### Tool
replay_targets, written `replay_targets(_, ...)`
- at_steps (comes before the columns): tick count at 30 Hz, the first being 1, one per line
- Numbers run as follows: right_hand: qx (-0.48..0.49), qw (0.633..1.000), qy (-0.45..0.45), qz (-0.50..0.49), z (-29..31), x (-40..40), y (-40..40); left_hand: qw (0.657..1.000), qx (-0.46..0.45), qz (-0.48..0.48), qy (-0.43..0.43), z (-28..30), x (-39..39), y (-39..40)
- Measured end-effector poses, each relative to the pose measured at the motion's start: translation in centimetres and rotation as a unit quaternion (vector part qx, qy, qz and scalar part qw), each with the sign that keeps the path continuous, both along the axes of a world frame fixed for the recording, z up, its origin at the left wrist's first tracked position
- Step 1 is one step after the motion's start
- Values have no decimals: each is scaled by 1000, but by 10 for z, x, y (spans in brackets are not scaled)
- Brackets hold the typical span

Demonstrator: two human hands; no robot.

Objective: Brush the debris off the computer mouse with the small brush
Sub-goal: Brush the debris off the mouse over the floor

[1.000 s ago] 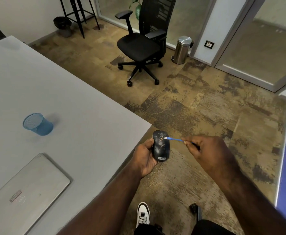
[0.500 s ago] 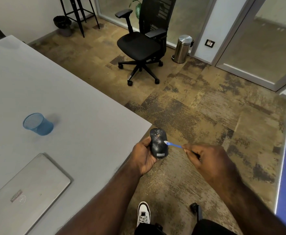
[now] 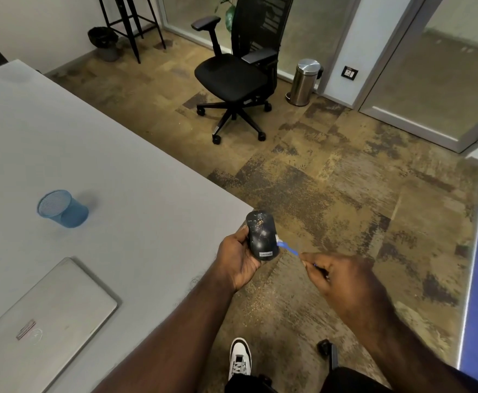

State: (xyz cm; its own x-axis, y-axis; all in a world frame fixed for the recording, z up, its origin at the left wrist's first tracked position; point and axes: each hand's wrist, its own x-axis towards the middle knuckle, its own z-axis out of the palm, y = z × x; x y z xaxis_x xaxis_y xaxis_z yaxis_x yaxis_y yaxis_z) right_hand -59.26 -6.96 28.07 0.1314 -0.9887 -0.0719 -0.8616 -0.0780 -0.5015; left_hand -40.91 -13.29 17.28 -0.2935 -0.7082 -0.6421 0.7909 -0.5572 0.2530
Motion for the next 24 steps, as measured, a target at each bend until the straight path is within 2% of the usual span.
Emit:
replay_targets(3, 33, 999, -7, -6, -1, -1, 6, 1000, 2, 2, -5, 0, 3, -2)
replay_targets(5, 17, 1000, -12, -23, 2, -4, 4, 1000, 5, 3, -11, 1, 3, -2)
replay_targets(8, -33, 994, -80, -59, 8, -6, 0, 1000, 2, -3, -28, 3, 2, 1)
replay_targets(10, -33, 992, -108, -49, 10, -3, -3, 1000, 0, -9, -22, 4, 0, 3)
replay_targets(14, -20, 994, -99, -32, 5, 5, -7, 999, -2, -31, -19, 8, -4, 9)
replay_targets(19, -69, 990, -104, -61, 10, 3, -14, 997, -26, -64, -25, 10, -4, 16)
replay_targets(24, -24, 994, -104, -24, 6, 6, -10, 994, -37, -95, -47, 9, -4, 18)
